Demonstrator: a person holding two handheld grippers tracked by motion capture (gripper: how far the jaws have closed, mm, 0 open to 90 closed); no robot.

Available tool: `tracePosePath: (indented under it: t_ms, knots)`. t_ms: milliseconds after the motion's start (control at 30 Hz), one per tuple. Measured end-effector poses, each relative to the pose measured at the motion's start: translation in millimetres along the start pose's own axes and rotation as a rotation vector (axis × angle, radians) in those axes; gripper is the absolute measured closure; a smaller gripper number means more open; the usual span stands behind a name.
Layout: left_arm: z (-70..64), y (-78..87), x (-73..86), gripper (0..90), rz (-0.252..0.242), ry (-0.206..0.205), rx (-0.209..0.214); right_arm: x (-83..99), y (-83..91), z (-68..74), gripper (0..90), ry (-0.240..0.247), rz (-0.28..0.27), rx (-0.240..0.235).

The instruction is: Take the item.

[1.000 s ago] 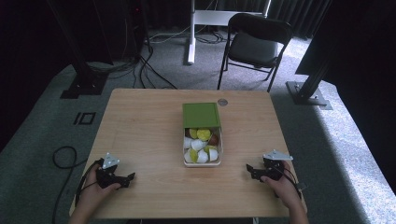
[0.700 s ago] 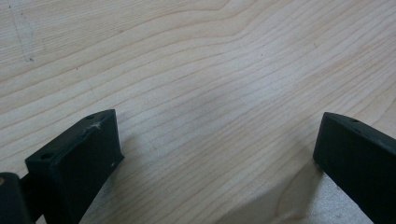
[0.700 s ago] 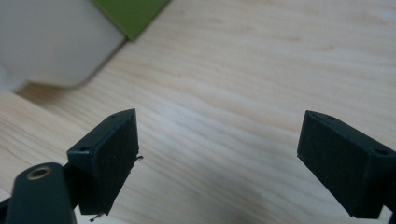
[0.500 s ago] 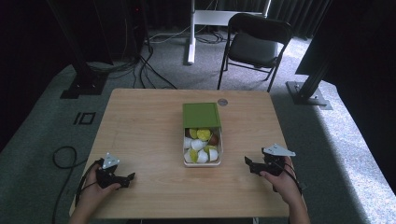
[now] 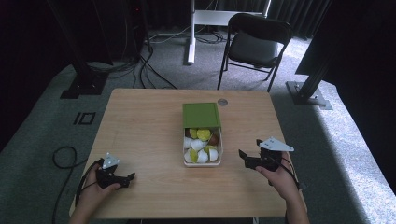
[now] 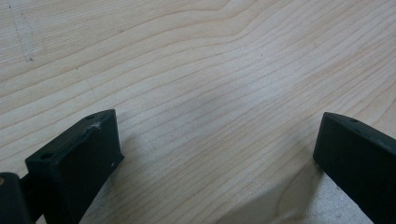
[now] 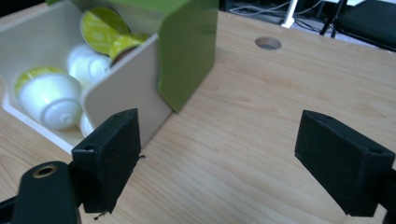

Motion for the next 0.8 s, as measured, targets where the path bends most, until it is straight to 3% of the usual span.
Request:
tracePosePath:
  t_ms: [433,800]
  knots:
    - [0.0,0.0,0.0,1.7,0.000,0.000,0.000,-37.3,-2.1,28.5,14.3,0.063,-0.068,-0.070]
    - [0.0,0.0,0.0,1.7,0.000,0.000,0.000,-59.3,-13.8,59.3,14.3,0.139,-0.088,-0.140]
Point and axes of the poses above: each handheld gripper's, and its own axes: y roughly backward along the jaws, x roughly out of its underside, z roughly to its left, the point moved 2 cm from there along -y, roughly forward along the jaws, and after that the axes turned 11 degrees about y, right-handed, at the moved point
